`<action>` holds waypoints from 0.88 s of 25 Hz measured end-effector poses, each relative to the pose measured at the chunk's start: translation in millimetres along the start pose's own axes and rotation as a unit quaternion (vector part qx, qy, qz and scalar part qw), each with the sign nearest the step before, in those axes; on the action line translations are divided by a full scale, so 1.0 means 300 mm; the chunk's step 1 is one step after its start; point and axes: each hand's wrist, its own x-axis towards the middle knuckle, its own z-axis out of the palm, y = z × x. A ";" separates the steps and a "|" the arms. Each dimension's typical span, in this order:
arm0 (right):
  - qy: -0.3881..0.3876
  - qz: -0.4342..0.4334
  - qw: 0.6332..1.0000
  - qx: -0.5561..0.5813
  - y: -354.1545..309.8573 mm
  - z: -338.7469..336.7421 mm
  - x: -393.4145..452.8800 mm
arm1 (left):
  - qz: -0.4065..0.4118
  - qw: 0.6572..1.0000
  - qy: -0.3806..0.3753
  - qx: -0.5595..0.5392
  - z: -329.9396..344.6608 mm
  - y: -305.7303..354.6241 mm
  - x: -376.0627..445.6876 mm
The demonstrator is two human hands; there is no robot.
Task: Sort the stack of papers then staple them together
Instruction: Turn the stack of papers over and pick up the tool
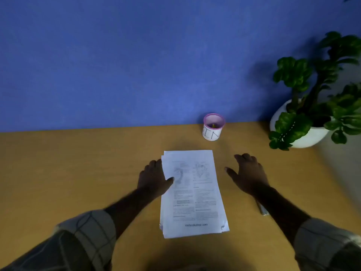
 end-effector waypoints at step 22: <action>-0.193 0.058 0.953 0.227 -0.083 0.224 -0.068 | -0.262 0.900 -0.037 -0.347 0.167 0.039 -0.035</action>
